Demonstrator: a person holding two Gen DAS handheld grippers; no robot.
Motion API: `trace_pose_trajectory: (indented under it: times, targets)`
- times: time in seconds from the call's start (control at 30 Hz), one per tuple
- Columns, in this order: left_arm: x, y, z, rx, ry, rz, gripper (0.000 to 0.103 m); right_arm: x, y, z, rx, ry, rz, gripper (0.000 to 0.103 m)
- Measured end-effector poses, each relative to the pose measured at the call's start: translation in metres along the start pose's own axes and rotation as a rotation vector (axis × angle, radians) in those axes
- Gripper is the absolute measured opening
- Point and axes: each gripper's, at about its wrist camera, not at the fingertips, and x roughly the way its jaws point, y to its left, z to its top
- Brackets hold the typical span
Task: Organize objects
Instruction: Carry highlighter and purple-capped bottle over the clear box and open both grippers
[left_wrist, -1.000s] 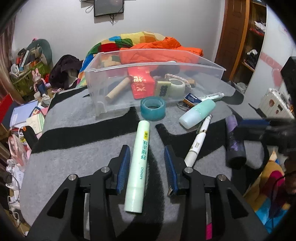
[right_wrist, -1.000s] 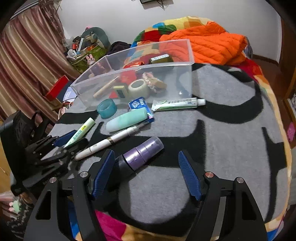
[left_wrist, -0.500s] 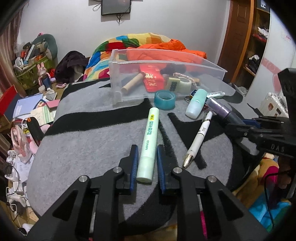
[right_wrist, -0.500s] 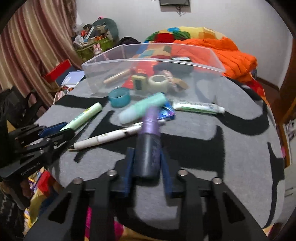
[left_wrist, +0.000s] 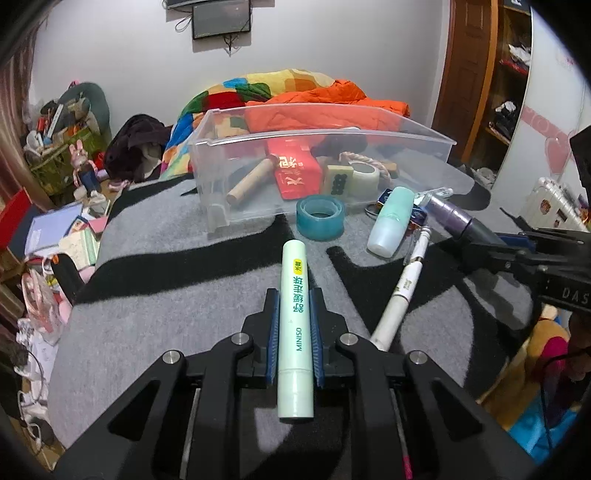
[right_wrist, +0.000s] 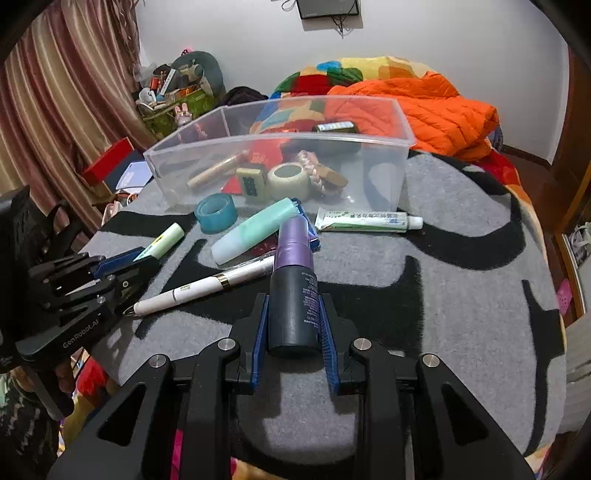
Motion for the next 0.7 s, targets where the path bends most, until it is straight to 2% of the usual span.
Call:
trace_pose_trajectory:
  times: [0.33,0.7]
  targets:
    - [-0.033,0.012,0.013,-0.075,-0.073,-0.011,0.015,-0.031,-0.002,0.021,-0.008,-0.077,0.052,0.023]
    - [-0.06,0.015,0.061,-0.06,-0.21,0.003,0.015,-0.036,-0.002,0.062,-0.056,-0.152,0.06,0.023]
